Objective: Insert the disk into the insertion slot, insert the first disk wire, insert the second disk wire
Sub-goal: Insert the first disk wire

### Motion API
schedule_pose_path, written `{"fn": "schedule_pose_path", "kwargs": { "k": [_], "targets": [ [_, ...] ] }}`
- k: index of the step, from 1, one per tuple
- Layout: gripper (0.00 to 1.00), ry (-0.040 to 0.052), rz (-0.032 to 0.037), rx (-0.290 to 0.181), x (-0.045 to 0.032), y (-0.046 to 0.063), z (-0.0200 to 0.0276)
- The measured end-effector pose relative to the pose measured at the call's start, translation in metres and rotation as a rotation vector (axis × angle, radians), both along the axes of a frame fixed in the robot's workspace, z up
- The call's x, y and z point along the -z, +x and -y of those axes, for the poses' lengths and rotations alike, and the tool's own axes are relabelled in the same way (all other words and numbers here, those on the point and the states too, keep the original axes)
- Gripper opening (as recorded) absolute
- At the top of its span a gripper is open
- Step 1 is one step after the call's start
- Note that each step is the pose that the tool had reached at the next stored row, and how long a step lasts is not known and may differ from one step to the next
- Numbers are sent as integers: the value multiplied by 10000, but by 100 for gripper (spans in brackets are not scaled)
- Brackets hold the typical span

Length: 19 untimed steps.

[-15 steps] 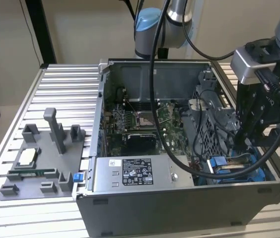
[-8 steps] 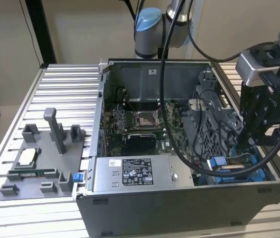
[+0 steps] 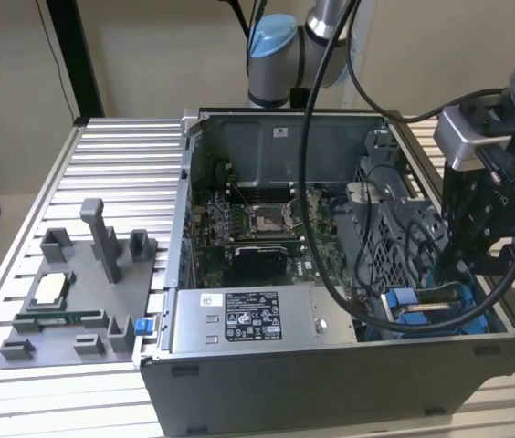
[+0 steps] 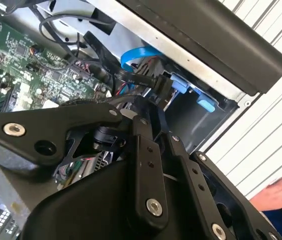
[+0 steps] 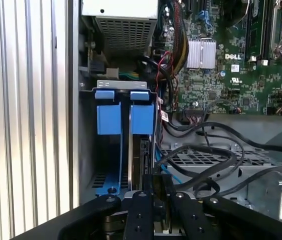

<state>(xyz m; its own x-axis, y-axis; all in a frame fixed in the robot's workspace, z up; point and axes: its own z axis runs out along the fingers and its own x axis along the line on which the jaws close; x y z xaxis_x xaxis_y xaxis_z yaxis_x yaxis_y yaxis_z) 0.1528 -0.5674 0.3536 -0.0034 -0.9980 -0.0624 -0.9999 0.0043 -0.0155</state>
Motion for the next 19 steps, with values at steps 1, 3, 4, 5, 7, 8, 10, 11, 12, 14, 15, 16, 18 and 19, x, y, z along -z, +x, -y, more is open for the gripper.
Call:
{"fn": "schedule_pose_path", "kwargs": {
  "k": [1,3,4,5,7,8,10,11,12,14,15,16,18,19],
  "targets": [
    [0,-7,0,2,4,3,0],
    [0,-10,0,3,11,7,9],
    [0,-9,0,2,14,9,13],
    [0,-9,0,2,16,10,18],
    [0,-8,0,2,23,12,30],
    [0,-8,0,2,26,13,38],
    [0,-10,0,2,32,14,56],
    [0,-8,0,2,37,14,60],
    [0,-6,4,2,43,15,61],
    [0,-10,37,1,52,15,61],
    [0,-9,49,2,57,15,61],
    [0,-9,62,2,62,15,61],
    [0,-9,87,1,71,15,61],
    [0,-8,99,2,76,15,61]
  ]
}}
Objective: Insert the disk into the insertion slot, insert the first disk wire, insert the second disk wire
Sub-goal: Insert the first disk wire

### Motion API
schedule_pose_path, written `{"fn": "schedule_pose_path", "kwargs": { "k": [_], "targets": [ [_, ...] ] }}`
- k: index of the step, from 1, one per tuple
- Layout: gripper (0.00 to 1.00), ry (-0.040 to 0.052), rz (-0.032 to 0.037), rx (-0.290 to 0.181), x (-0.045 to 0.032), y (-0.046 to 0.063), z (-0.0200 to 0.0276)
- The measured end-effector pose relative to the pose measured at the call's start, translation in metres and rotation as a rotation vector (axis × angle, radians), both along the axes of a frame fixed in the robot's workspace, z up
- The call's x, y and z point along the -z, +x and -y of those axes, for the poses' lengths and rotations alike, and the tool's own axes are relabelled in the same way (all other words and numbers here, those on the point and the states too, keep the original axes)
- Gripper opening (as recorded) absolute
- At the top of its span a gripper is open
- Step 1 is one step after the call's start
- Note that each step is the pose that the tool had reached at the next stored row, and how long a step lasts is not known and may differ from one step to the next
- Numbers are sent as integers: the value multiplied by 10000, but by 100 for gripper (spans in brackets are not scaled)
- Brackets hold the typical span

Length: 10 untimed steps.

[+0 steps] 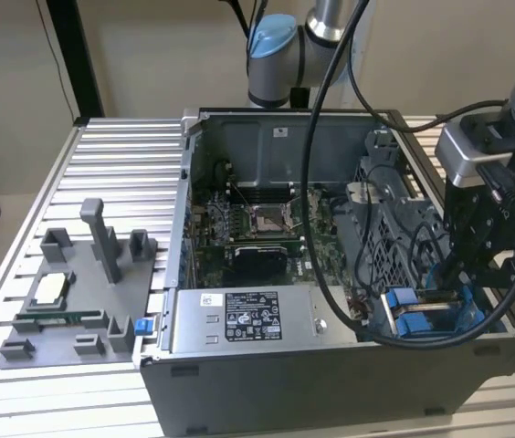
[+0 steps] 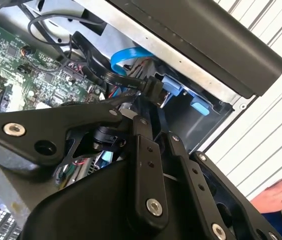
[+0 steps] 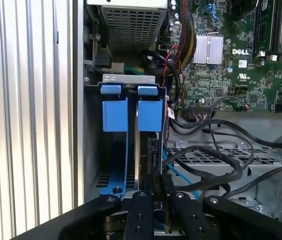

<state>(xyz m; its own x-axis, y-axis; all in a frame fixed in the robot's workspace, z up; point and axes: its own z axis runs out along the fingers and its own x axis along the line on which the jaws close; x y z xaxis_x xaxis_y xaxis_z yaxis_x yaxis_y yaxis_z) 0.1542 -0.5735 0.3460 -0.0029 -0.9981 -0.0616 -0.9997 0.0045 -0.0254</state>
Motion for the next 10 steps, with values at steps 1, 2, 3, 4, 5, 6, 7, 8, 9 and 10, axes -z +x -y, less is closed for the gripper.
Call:
{"fn": "schedule_pose_path", "kwargs": {
  "k": [1,2,3,4,5,6,7,8,9,10],
  "targets": [
    [0,-1,13,1,4,0,0],
    [0,-1,26,0,8,0,0],
    [0,-1,34,0,11,0,0],
    [0,-1,38,0,14,0,0],
    [0,-2,42,0,17,0,0],
    [0,-1,44,1,20,0,0],
    [0,-2,45,0,21,0,0],
    [0,-2,46,0,23,0,0],
    [0,-1,47,0,25,0,0],
    [0,-1,48,0,27,0,0]
  ]
}}
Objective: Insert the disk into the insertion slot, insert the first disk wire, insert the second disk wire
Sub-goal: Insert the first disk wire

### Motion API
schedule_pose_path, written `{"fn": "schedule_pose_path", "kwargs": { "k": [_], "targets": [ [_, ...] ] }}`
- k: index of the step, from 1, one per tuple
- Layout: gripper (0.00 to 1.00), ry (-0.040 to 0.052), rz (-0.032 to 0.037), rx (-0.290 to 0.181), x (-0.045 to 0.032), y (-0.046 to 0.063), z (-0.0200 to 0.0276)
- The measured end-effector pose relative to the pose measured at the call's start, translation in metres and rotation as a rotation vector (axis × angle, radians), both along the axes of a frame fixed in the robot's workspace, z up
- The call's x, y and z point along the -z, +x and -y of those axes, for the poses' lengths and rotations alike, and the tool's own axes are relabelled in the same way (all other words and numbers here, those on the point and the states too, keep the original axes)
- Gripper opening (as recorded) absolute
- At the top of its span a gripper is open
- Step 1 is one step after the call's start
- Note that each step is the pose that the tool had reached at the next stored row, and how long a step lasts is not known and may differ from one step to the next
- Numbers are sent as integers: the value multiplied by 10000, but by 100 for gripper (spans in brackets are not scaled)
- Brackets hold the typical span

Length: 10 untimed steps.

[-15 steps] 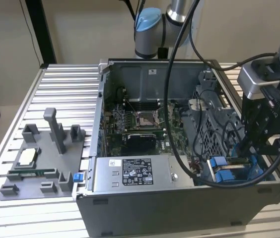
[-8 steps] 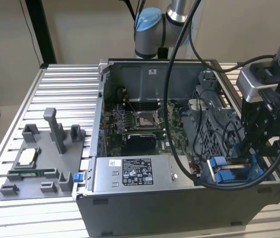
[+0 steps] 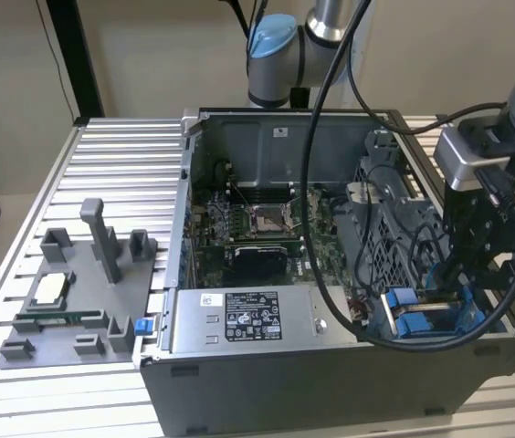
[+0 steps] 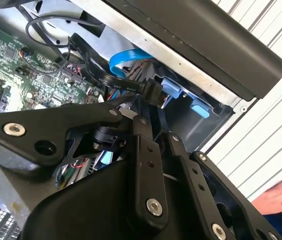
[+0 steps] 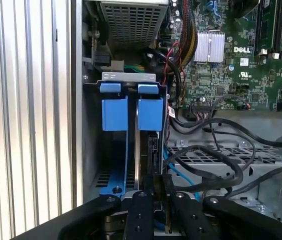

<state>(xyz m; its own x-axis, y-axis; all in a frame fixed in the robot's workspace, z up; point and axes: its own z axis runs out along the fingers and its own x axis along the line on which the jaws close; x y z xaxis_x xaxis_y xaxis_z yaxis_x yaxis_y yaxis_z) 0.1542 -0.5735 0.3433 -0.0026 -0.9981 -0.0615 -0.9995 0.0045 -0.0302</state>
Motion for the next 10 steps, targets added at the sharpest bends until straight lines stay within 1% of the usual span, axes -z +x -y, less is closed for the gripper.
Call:
{"fn": "schedule_pose_path", "kwargs": {
  "k": [10],
  "targets": [
    [0,-1,5,0,19,0,0]
  ]
}}
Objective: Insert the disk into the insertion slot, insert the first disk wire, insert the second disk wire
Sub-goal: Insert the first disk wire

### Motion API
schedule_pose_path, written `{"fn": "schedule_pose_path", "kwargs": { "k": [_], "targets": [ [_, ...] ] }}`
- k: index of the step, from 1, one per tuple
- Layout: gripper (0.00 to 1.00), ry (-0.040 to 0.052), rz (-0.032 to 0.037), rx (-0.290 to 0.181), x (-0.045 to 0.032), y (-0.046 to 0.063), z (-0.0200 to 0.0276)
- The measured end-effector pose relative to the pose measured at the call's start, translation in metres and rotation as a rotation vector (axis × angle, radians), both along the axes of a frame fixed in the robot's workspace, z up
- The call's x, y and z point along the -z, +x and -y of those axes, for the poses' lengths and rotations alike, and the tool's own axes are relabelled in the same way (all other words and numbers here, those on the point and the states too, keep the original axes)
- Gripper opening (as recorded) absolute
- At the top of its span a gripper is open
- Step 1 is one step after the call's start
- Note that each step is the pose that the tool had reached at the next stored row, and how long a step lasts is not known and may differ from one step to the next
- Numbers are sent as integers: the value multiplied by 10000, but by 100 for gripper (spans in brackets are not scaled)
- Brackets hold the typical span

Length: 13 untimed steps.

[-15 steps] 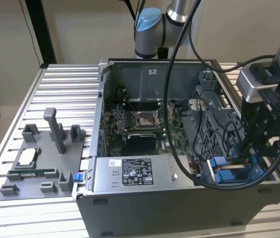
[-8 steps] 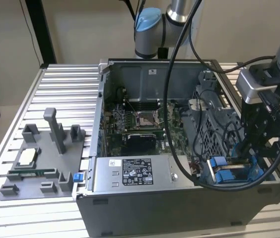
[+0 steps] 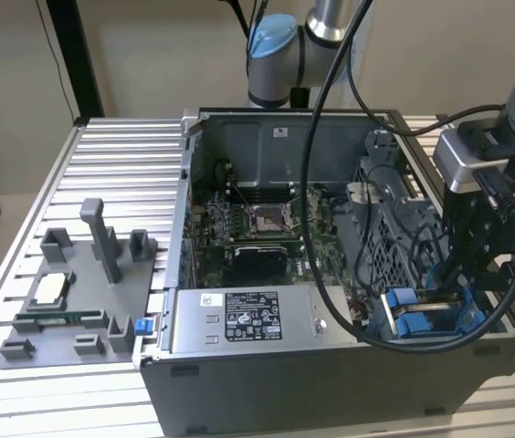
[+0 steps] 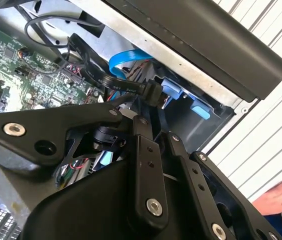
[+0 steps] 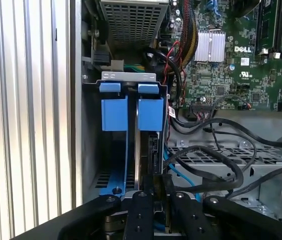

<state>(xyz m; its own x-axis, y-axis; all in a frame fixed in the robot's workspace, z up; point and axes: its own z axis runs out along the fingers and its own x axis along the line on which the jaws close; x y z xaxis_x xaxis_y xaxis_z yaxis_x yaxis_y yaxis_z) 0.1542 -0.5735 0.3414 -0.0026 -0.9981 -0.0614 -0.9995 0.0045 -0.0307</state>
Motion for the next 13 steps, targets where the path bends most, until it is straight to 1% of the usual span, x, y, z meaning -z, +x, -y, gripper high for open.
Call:
{"fn": "schedule_pose_path", "kwargs": {
  "k": [9,13],
  "targets": [
    [0,8,0,10,16,0,0],
    [0,-7,0,30,25,0,0]
  ]
}}
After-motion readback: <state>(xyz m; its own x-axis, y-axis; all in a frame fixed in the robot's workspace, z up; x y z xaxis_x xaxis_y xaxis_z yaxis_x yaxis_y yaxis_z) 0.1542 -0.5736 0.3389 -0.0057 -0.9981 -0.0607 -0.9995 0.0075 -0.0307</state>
